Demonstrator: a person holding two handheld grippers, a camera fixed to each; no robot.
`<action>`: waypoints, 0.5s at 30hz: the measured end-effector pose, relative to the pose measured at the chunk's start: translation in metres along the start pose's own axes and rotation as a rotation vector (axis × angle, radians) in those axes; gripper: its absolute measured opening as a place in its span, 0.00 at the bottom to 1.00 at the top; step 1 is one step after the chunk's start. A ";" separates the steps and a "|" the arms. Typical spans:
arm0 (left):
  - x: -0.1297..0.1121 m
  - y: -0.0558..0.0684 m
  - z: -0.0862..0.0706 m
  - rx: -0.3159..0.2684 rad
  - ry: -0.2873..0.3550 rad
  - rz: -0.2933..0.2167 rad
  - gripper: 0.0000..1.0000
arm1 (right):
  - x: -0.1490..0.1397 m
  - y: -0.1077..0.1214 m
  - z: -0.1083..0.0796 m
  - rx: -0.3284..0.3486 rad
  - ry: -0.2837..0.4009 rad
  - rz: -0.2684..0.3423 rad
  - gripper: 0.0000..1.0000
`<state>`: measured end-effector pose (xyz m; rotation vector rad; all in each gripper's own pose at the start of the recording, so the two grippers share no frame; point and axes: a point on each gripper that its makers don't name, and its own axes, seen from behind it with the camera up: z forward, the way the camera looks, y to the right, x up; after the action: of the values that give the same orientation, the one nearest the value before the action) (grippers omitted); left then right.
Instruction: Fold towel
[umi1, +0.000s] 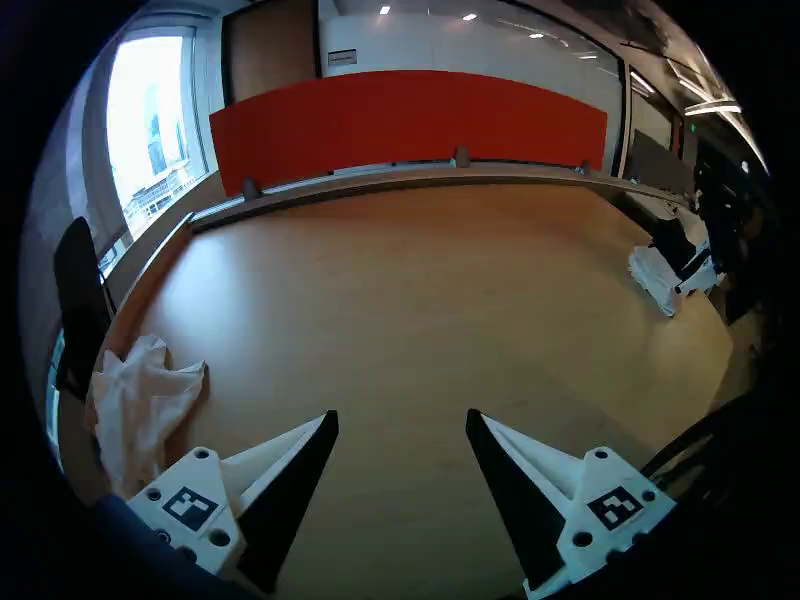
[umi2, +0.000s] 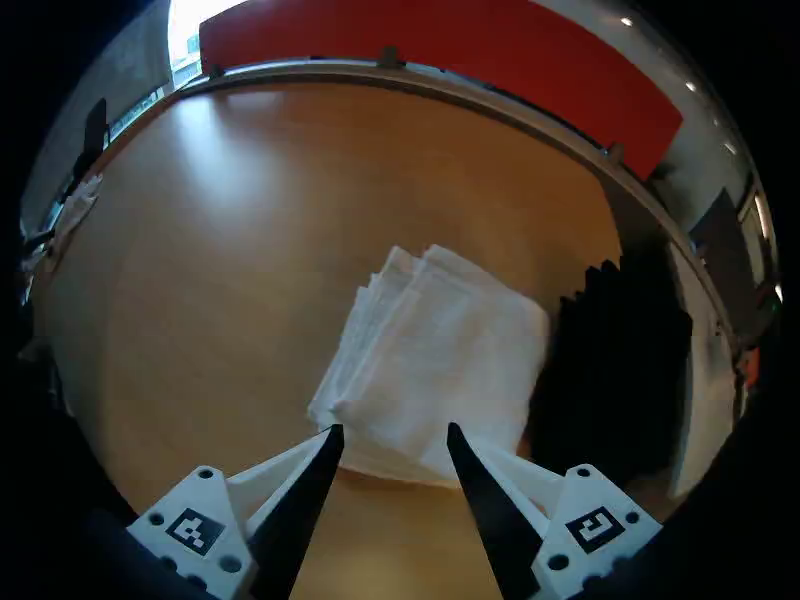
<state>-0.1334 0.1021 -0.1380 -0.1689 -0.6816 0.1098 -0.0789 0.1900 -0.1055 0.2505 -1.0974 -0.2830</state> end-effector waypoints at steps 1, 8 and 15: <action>0.000 -0.001 0.000 0.001 0.000 -0.001 0.95 | 0.002 -0.003 0.001 0.005 0.003 -0.002 0.80; -0.003 -0.003 -0.001 0.004 -0.002 -0.005 0.95 | 0.011 -0.024 0.006 0.037 0.007 -0.035 0.75; -0.005 -0.006 -0.003 0.009 -0.001 -0.010 0.95 | 0.009 -0.025 0.009 0.040 -0.012 -0.056 0.48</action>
<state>-0.1348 0.0952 -0.1426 -0.1566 -0.6831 0.1038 -0.0860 0.1630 -0.1025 0.3157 -1.1101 -0.3133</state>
